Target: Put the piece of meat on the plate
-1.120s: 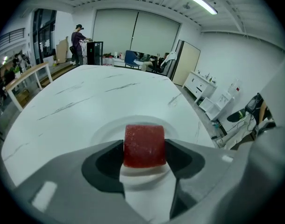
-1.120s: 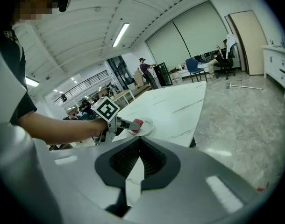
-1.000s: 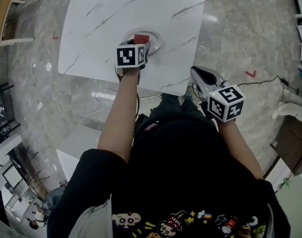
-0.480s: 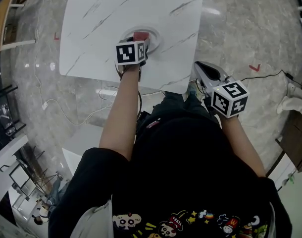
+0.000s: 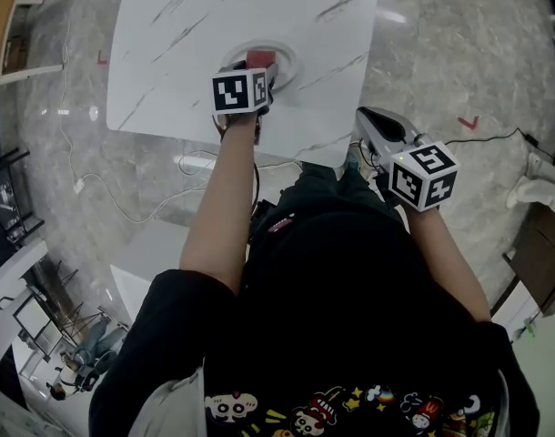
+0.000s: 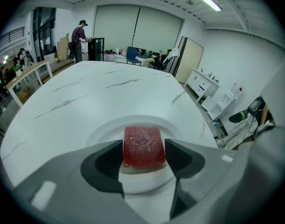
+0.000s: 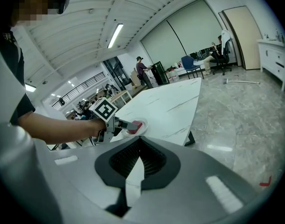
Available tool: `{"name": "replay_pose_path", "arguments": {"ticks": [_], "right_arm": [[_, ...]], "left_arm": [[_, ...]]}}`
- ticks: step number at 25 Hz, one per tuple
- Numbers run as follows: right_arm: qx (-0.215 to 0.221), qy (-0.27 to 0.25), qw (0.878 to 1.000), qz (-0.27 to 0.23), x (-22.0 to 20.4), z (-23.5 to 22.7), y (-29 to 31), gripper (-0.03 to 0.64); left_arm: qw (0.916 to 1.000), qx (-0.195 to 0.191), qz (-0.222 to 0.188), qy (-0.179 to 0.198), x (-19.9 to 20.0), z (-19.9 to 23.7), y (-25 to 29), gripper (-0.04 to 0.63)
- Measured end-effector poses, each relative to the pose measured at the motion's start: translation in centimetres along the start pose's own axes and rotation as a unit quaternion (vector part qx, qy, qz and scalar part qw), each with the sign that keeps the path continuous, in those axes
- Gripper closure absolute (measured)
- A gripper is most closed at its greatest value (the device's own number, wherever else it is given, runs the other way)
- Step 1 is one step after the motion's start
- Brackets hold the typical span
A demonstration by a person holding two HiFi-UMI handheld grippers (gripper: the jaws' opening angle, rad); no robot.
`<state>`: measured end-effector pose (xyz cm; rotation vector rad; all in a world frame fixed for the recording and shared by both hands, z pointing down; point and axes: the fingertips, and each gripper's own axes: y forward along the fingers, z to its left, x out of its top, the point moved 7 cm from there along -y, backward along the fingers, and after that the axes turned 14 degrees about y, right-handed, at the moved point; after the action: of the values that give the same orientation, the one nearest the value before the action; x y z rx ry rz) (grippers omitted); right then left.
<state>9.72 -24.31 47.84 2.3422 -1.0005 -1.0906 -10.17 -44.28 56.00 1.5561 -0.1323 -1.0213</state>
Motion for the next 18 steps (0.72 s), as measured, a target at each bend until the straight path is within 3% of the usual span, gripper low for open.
{"name": "replay_pose_path", "arguments": {"ticks": [7,10,14,18], "right_arm": [[0.012,-0.019,1.000,0.003,0.2,1.3,0.7,0.592],[0.018,-0.034,0.999,0.005,0.5,1.7,1.1,0.592],[0.021,-0.052,0.998,-0.001,1.0,3.0,1.6,0.593],[0.030,-0.081,0.996,-0.013,2.3,4.5,2.7,0.594]], "left_arm": [[0.9986,-0.004,-0.050,-0.019,-0.1,0.3,-2.4,0.211],[0.9961,0.011,-0.086,-0.017,0.1,0.6,-4.8,0.279],[0.9880,0.030,-0.151,-0.010,0.1,1.0,-9.2,0.366],[0.9775,0.047,-0.206,-0.005,-0.5,1.1,-13.5,0.396]]}}
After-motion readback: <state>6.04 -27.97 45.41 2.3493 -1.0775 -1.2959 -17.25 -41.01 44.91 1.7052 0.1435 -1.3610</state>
